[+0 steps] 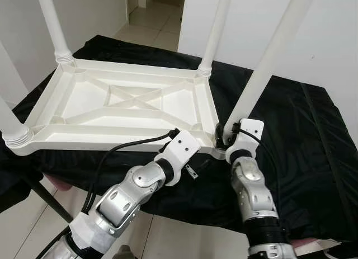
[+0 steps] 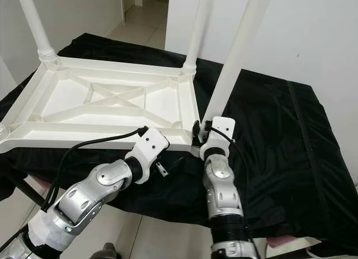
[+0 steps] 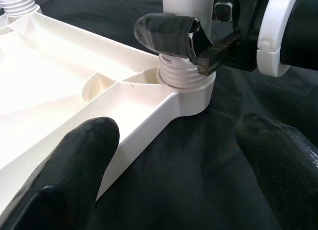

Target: Building children table

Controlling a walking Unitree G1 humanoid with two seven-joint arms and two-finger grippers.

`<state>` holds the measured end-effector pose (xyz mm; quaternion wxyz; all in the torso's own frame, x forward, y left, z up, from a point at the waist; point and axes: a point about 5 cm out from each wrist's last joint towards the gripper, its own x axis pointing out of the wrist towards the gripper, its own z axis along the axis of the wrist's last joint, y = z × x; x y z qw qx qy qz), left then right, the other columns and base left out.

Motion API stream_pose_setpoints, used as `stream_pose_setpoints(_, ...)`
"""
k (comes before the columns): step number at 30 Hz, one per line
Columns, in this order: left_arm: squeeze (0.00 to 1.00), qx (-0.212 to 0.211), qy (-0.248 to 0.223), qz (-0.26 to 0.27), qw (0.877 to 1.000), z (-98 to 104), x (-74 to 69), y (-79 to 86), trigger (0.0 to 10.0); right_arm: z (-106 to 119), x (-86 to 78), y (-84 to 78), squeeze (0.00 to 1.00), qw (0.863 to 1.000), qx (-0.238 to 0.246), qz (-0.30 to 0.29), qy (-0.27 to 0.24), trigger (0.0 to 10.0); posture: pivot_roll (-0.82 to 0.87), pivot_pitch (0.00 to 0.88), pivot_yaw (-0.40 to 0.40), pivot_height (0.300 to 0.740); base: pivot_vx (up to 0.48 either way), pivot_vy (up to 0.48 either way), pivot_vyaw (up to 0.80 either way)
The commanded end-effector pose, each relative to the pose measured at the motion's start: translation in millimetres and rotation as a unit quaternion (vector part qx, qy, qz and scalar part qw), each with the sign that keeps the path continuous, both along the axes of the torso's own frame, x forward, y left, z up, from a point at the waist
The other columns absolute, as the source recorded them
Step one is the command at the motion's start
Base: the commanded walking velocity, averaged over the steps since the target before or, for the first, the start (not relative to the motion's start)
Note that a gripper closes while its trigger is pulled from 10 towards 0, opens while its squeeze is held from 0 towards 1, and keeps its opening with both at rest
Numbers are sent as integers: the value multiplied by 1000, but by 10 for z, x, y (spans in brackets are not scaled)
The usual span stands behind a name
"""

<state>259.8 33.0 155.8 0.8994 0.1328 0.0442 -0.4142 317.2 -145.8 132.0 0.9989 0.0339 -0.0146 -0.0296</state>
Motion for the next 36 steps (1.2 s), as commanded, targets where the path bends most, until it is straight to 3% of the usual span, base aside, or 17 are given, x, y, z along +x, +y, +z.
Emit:
stream_pose_setpoints(1,0,4,16,-45,999,-16,-58,-31,10000,-59,7,-118,1000,1000,-3,2,13,10000,166,26,-110,740,0,0,0)
stream_pose_setpoints(7,0,3,15,-43,999,-9,-48,-28,10000,-14,63,-187,1000,999,0,47,3,10000,163,25,-107,740,0,0,0)
stream_pose_setpoints(8,0,4,16,-42,999,-22,-42,-23,10000,10,94,-205,918,997,-5,82,-1,10000,159,24,-105,740,0,0,0)
stream_pose_setpoints(11,0,5,17,-41,999,-32,-36,-20,10000,26,114,-216,918,995,-9,104,-3,10000,157,22,-103,740,0,0,0)
stream_pose_setpoints(12,0,6,17,-41,999,-39,-33,-18,10000,56,136,-226,0,991,-22,135,-8,10000,156,23,-103,740,0,0,0)
stream_pose_setpoints(17,0,7,16,-41,999,-35,-12,-16,10000,107,215,-273,0,970,-68,232,-11,10000,157,20,-102,740,0,0,0)
stream_pose_setpoints(24,0,4,15,-38,999,-25,-3,-14,10000,104,246,-272,0,956,-92,277,-20,10000,163,20,-102,740,0,0,0)
stream_pose_setpoints(25,0,7,18,-34,999,-53,-7,-5,10000,77,270,-249,0,949,-101,297,-18,5804,171,21,-101,740,0,0,0)
stream_pose_setpoints(27,0,8,19,-34,999,-67,-11,-2,10000,64,280,-240,0,947,-106,304,-16,5804,171,21,-101,740,0,0,0)
stream_pose_setpoints(28,0,8,22,-33,999,-75,-18,0,10000,38,292,-220,0,943,-104,317,-10,510,177,21,-101,740,0,0,0)
stream_pose_setpoints(30,0,8,22,-33,999,-72,-20,0,10000,25,293,-210,0,940,-103,324,-8,0,178,22,-101,740,0,0,0)
stream_pose_setpoints(36,0,8,23,-31,999,-70,-18,11,10000,-28,305,-192,0,931,-106,349,-1,0,183,23,-103,740,0,0,0)
